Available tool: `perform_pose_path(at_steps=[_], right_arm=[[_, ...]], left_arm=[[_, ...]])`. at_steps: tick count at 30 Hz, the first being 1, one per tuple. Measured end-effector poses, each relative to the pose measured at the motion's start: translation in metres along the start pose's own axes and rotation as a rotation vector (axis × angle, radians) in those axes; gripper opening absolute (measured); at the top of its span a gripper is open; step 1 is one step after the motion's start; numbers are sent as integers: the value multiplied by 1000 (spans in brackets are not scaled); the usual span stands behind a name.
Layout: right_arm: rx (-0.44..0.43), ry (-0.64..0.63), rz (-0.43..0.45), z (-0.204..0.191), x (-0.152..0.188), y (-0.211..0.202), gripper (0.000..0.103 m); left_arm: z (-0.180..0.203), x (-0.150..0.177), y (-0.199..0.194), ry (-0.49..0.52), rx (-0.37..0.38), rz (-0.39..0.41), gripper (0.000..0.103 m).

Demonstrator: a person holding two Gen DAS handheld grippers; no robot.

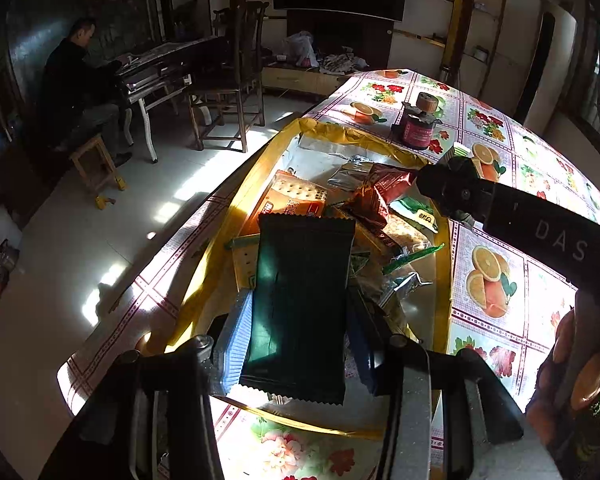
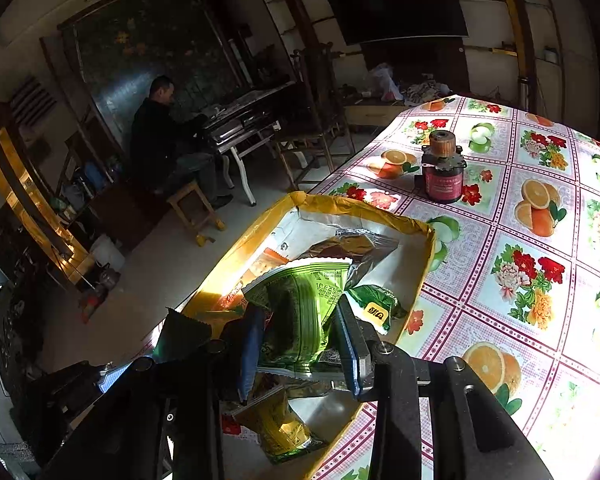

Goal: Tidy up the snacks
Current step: 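Carry both green items over the yellow tray and open both tools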

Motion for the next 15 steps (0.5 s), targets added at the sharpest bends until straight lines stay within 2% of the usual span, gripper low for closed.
perform_pose_path(at_steps=[15], right_arm=[[31,46,-31,28,-4,41,37]], left_arm=[[9,-2,23,11,18,-36,44]])
Point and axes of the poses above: each gripper's, at about its wrist camera, not at the fingertips, and y roughly the way its jaws point, z to its right, x to its underside, the point moved 8 cm from there along y, roughly the way its jaws point, and after that the axes turned 9 degrees about z, right-handed, at the moved point
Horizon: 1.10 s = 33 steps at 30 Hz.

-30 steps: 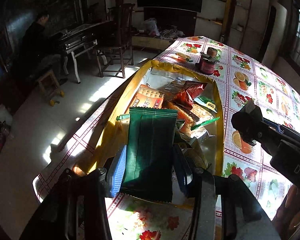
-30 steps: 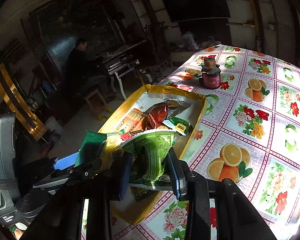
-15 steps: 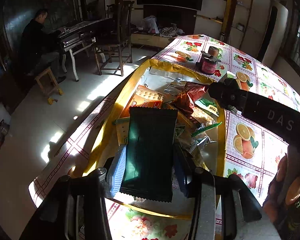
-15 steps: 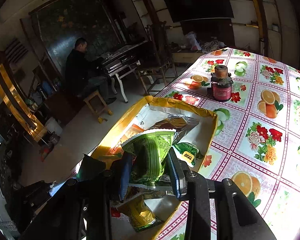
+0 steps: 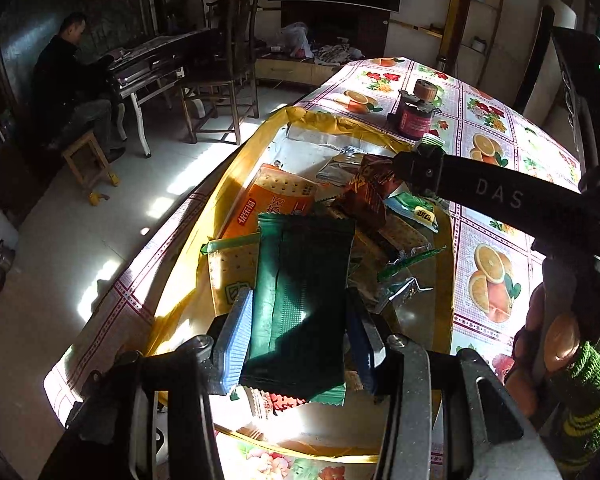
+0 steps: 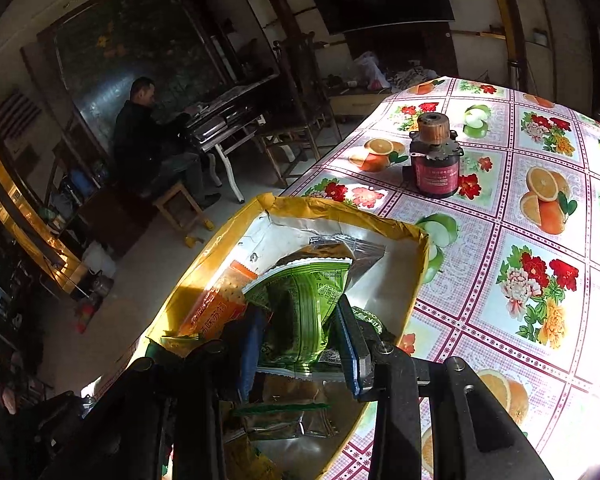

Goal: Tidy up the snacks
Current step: 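Carry both green items over the yellow tray and open both tools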

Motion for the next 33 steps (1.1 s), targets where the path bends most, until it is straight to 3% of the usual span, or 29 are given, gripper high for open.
perform_pose_path(at_steps=[29,33], right_arm=[[-2,47,-35,17,6,36,39],[-3,50,-44,16,6,36,40]], left_arm=[[16,-1,20,32,3,-11,44],[16,-1,19,22,9,-16,48]])
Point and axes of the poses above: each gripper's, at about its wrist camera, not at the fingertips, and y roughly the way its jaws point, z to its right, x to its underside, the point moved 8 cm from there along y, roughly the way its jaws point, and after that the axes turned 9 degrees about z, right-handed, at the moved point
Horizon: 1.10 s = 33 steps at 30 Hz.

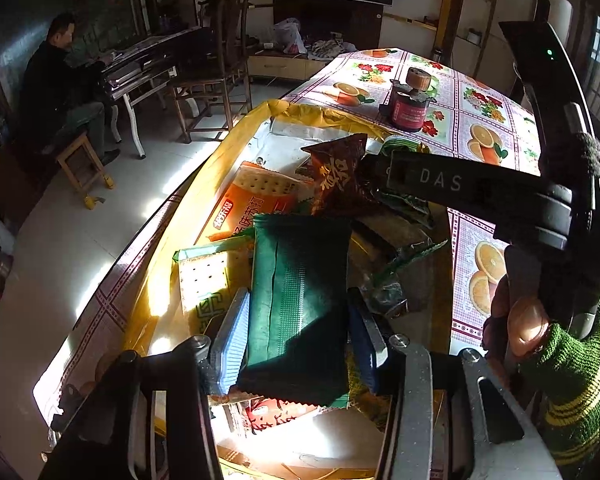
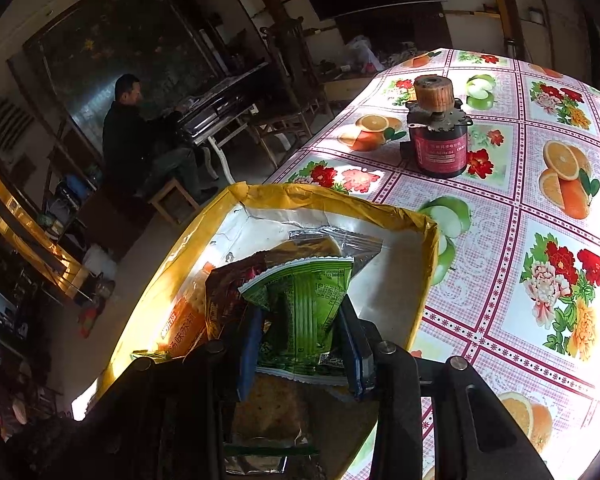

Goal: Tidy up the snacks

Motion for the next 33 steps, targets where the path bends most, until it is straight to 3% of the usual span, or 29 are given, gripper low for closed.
perform_pose_path(at_steps=[4,8,10,26,33], right_arm=[[7,1,3,2,0,-4,43],[7,1,21,0,-2,-15,63],[5,-1,29,-1,-3,-21,64],[-56,-80,40,-23,24,-85,75],[-118,-207,68,-41,45,-118,90]], left_arm=[[-2,0,-3,-6,4,-1,57],[-4,1,-13,-13,11,12,62],[-5,1,-22,-13,16,30,67],[9,37,-69,51,-13,55,68],[-2,56,-92,52,-63,77,68]])
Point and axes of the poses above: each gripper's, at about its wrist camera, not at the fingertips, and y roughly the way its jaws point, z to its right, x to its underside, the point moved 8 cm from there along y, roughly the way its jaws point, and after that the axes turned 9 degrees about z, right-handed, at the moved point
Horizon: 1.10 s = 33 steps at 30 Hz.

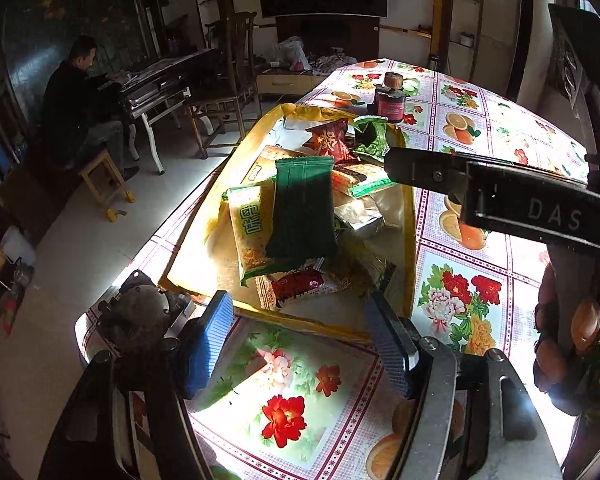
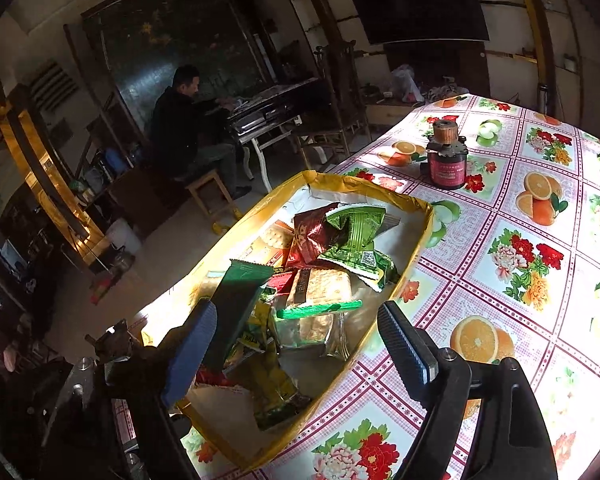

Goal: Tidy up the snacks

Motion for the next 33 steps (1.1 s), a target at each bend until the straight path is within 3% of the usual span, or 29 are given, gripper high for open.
perform_pose_path(at_steps=[5,9,13,23,33], right_arm=[[-10,-118,7,-11,10,-22,94],[-27,-182,17,-14,20,-36,101],[-74,-232,0,-19,32,-44,102],[-197,-435,-57,-50,61,-53,102],[-216,-594,-108,-60,86,-59,102]], left_arm=[[-7,9,-15,45,-44,16,79],[-7,16,-26,73,-44,29,85],[-12,22,-39,64,-44,58,93],[-16,29,-62,54,-20,85,99],[-11,31,-76,56,-2,104,99]])
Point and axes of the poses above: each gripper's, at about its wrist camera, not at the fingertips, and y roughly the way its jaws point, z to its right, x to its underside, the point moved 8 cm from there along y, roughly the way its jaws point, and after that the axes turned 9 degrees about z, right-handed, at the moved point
